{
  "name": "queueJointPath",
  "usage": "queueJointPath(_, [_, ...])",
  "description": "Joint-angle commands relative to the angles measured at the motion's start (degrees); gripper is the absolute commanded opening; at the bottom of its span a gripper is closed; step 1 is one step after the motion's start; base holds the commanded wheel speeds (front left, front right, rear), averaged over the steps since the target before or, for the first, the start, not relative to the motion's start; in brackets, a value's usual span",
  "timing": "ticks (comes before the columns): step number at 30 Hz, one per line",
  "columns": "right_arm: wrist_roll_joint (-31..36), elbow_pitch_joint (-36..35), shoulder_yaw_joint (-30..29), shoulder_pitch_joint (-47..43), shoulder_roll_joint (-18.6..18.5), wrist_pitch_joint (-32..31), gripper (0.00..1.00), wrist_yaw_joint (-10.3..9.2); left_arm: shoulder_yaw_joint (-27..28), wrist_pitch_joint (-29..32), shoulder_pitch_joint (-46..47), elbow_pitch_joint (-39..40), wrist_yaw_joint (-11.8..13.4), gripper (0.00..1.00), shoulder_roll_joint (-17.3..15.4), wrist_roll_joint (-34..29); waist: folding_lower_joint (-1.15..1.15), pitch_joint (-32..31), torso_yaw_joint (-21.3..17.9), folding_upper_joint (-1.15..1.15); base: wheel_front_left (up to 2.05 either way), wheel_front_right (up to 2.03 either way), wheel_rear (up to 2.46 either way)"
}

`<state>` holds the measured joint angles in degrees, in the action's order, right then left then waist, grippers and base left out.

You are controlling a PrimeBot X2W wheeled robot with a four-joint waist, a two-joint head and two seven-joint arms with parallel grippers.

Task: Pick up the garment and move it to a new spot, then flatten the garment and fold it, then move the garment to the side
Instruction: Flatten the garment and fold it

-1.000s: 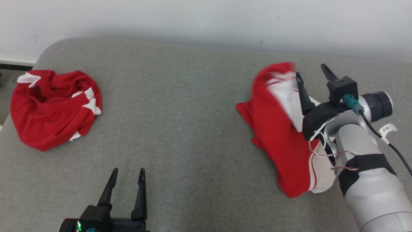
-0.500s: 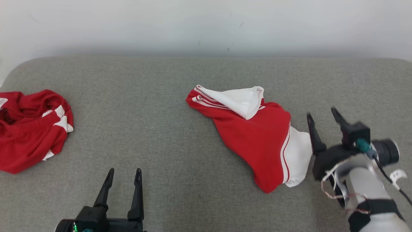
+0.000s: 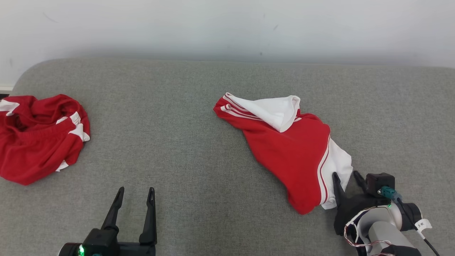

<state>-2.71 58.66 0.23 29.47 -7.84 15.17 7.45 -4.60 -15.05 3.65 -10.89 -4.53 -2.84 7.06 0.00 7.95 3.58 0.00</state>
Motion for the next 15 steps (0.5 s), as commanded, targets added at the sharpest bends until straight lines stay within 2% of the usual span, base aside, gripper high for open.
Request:
queueJointPath(1, [-0.7,1.4,0.0,0.4,0.8,0.0,0.36,0.08,0.3,-0.2,-0.5,-0.1,0.0,1.00,-0.1,0.0,0.00,-0.3,0.3,0.00,0.00,0.00,0.00])
queueJointPath(2, [-1.8,2.8,-0.1,0.9,1.3,0.0,0.00,0.08,0.4,-0.2,-0.7,-0.2,0.0,1.00,-0.1,0.0,0.00,-0.5,0.4,0.00,0.00,0.00,0.00])
queueJointPath(6, [-2.9,0.9,0.0,0.5,0.8,0.0,0.00,0.07,0.8,-0.2,-1.7,-0.2,0.0,1.00,-0.1,0.2,0.00,-1.5,-0.1,0.00,0.00,0.00,0.00])
queueJointPath(15, [-5.6,-15.5,-0.6,-10.6,0.2,0.0,0.00,0.08,1.0,-0.2,-3.5,0.1,0.2,1.00,-0.1,1.0,0.00,-3.0,-3.0,0.00,0.00,0.00,0.00])
